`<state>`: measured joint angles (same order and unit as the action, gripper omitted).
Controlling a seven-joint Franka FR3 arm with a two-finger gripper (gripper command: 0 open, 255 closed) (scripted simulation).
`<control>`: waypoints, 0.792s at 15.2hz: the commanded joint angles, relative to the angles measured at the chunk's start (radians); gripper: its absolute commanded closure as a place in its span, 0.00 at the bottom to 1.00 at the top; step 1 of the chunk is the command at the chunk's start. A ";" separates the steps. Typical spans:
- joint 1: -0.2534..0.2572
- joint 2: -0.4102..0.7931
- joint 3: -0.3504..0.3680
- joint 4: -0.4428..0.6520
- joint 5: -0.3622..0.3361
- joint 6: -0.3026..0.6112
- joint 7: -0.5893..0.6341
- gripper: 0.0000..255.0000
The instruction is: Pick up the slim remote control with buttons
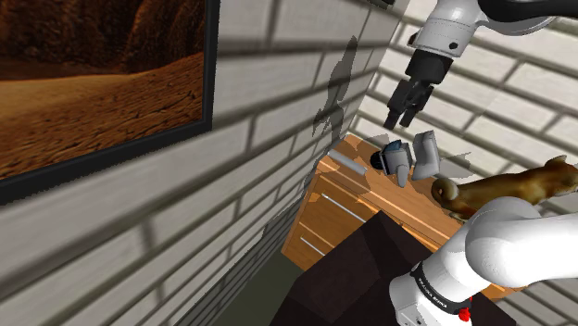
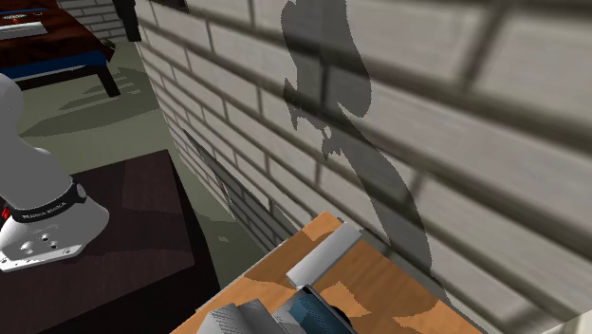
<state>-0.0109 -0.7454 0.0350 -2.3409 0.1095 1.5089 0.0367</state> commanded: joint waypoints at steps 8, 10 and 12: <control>-0.042 0.082 -0.094 -0.102 -0.079 0.188 -0.133 0.00; -0.054 0.118 -0.122 -0.119 -0.099 0.245 -0.170 0.00; -0.066 0.160 -0.149 -0.131 -0.117 0.303 -0.206 0.00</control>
<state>-0.0697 -0.6060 -0.0978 -2.4721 0.0034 1.7866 -0.1475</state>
